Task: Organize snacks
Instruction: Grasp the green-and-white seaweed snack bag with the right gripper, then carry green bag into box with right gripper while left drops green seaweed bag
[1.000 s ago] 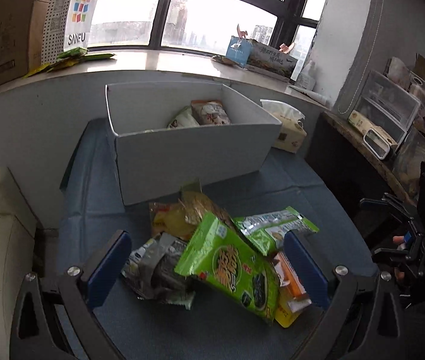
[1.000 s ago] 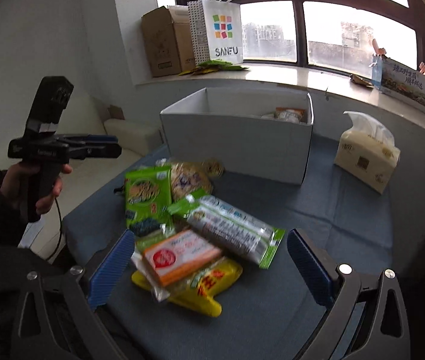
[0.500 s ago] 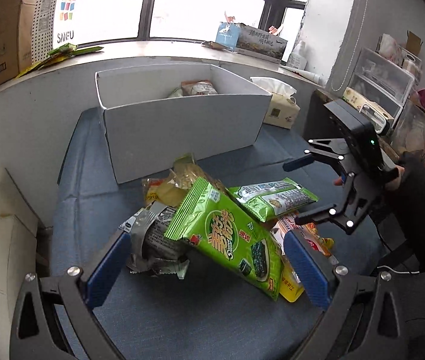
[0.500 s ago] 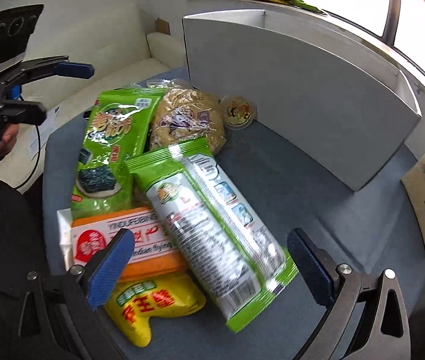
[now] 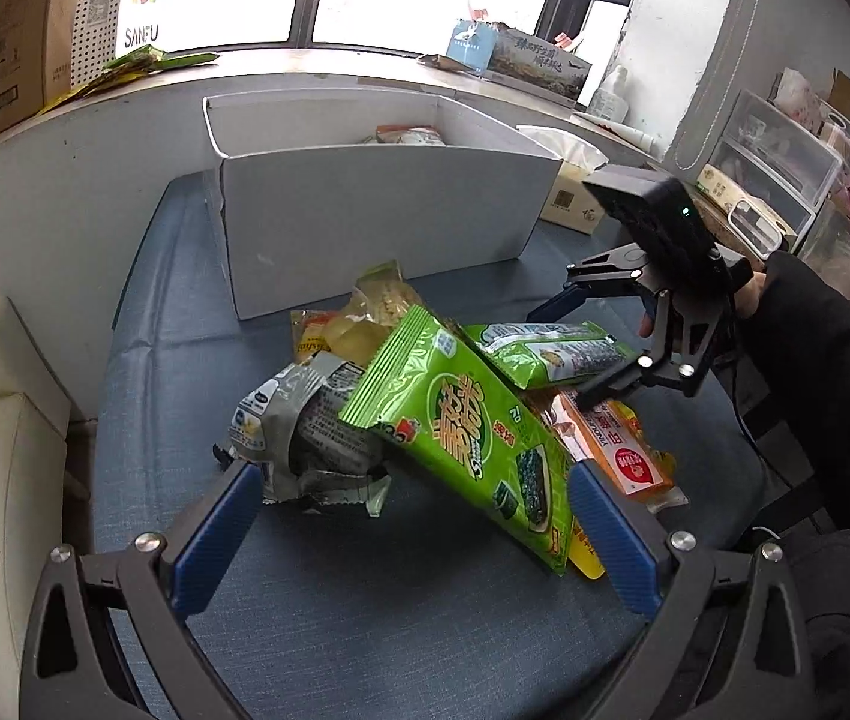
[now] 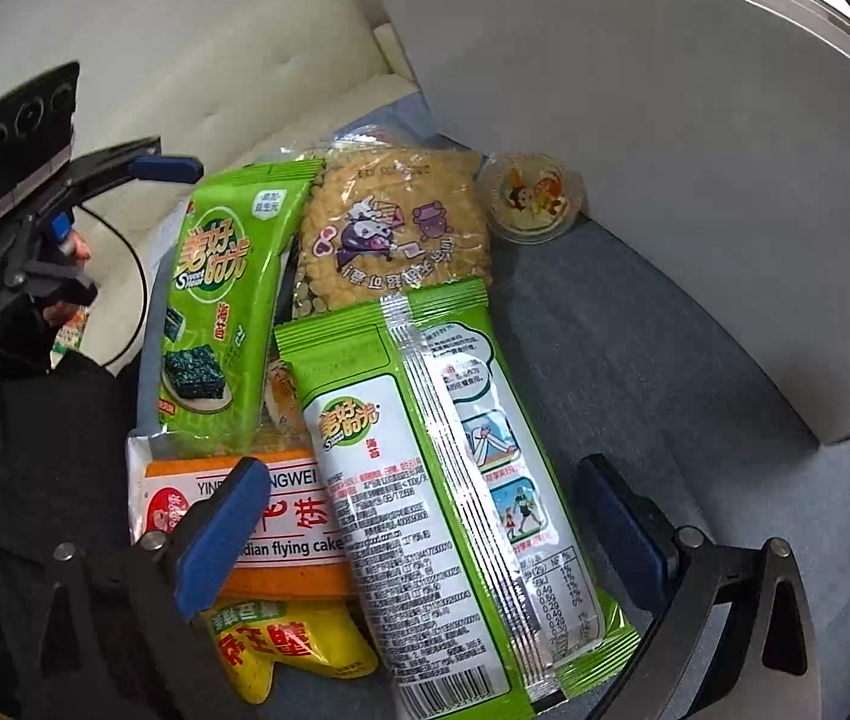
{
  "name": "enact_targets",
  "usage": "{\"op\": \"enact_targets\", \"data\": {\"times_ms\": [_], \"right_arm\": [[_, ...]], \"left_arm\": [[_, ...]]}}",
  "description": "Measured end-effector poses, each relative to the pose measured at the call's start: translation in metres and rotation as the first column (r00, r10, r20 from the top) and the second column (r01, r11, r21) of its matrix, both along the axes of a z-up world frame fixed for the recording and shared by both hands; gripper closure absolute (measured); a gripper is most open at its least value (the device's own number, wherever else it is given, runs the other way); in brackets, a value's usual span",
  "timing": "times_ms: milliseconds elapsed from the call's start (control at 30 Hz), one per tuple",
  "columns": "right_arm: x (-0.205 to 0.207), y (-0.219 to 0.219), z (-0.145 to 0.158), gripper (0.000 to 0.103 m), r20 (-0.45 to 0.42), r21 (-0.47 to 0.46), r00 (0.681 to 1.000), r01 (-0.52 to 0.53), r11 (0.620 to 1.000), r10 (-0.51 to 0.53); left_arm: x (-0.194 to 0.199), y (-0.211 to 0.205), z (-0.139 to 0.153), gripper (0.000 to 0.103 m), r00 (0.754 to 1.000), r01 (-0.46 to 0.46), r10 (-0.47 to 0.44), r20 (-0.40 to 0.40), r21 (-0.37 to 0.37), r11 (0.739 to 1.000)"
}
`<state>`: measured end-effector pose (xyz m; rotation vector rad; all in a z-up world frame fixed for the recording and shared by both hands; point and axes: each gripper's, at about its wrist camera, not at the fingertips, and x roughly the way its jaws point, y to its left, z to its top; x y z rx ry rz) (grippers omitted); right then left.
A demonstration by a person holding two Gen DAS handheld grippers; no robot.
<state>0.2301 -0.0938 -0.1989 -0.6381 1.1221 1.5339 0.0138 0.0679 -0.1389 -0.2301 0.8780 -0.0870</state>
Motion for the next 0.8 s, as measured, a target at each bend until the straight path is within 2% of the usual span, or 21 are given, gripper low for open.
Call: {"op": "enact_targets", "data": {"times_ms": [33, 67, 133, 233, 300, 400, 500, 567, 667, 700, 800], "right_arm": [[0.003, -0.004, 0.003, 0.029, -0.019, 0.021, 1.000, 0.019, 1.000, -0.019], [0.004, -0.013, 0.008, 0.030, -0.029, 0.042, 0.999, 0.043, 0.998, -0.041], [0.000, -0.024, 0.011, 0.032, 0.027, 0.044, 0.998, 0.061, 0.997, -0.062], [-0.008, -0.048, 0.026, 0.032, 0.079, 0.121, 0.986, 0.138, 0.983, -0.148], [-0.017, -0.065, 0.041, 0.032, 0.117, 0.190, 0.961, 0.225, 0.956, -0.249], [-0.034, -0.090, 0.064, 0.032, 0.150, 0.280, 0.903, 0.353, 0.893, -0.404], [-0.050, -0.111, 0.081, 0.032, 0.123, 0.333, 0.859, 0.437, 0.836, -0.498], [-0.060, -0.120, 0.087, 0.032, 0.090, 0.356, 0.837, 0.480, 0.802, -0.540], [-0.072, -0.126, 0.092, 0.032, 0.044, 0.389, 0.826, 0.505, 0.771, -0.562], [-0.077, -0.129, 0.094, 0.032, 0.036, 0.398, 0.827, 0.504, 0.767, -0.562], [-0.089, -0.125, 0.093, 0.032, 0.048, 0.404, 0.827, 0.497, 0.768, -0.561]], "left_arm": [[0.000, -0.001, -0.001, 0.000, 1.000, 0.000, 0.000, -0.002, -0.007, 1.000], [0.000, -0.003, -0.002, 0.000, 1.000, 0.003, -0.003, -0.002, -0.009, 1.000], [0.001, -0.007, -0.002, 0.000, 1.000, 0.010, -0.010, -0.004, 0.008, 1.000], [0.003, -0.009, -0.002, 0.000, 1.000, 0.002, -0.002, -0.008, -0.001, 1.000], [0.005, -0.009, -0.005, 0.000, 1.000, -0.022, 0.022, -0.020, -0.034, 0.999], [0.006, -0.012, -0.012, 0.000, 0.996, -0.058, 0.053, -0.067, -0.071, 0.996], [0.005, -0.017, -0.023, 0.000, 0.992, -0.059, 0.038, -0.118, -0.176, 0.983], [0.007, -0.019, -0.031, 0.000, 0.990, -0.073, 0.045, -0.133, -0.220, 0.973], [0.016, -0.018, -0.043, 0.002, 0.987, -0.089, 0.043, -0.155, -0.302, 0.949], [0.020, -0.018, -0.046, 0.006, 0.987, -0.085, 0.035, -0.155, -0.329, 0.941], [0.029, -0.018, -0.053, 0.031, 0.987, -0.077, 0.017, -0.157, -0.383, 0.921]]}}
